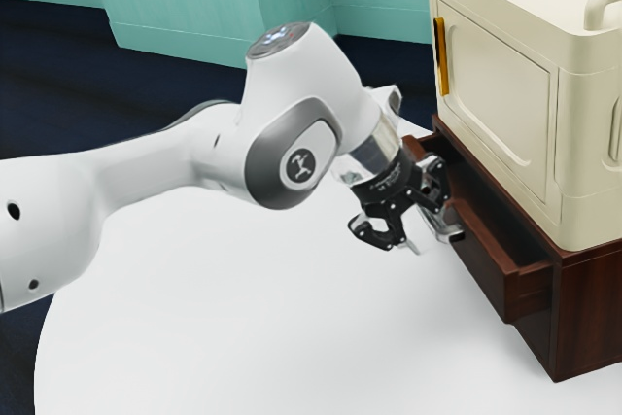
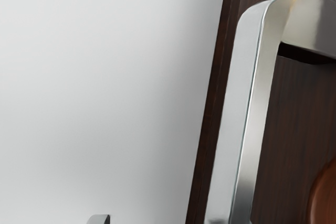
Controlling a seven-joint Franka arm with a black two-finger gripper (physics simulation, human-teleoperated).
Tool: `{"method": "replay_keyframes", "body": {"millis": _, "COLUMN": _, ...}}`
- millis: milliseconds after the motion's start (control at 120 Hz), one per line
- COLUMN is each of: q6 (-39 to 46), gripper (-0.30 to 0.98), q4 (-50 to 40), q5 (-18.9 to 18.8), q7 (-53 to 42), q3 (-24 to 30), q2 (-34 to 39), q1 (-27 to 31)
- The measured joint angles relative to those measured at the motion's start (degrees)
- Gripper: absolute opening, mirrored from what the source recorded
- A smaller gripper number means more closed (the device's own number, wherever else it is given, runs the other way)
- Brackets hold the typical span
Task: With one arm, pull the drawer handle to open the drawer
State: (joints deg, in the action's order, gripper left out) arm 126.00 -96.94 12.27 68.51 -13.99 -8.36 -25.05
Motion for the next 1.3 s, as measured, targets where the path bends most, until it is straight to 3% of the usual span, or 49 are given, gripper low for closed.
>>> {"method": "replay_keyframes", "body": {"millis": 1300, "q6": 0.32, "gripper": 0.24, "q4": -9.06, "q5": -2.59, "q7": 0.79, "q3": -0.89, "q2": 7.9, "q1": 1.89}}
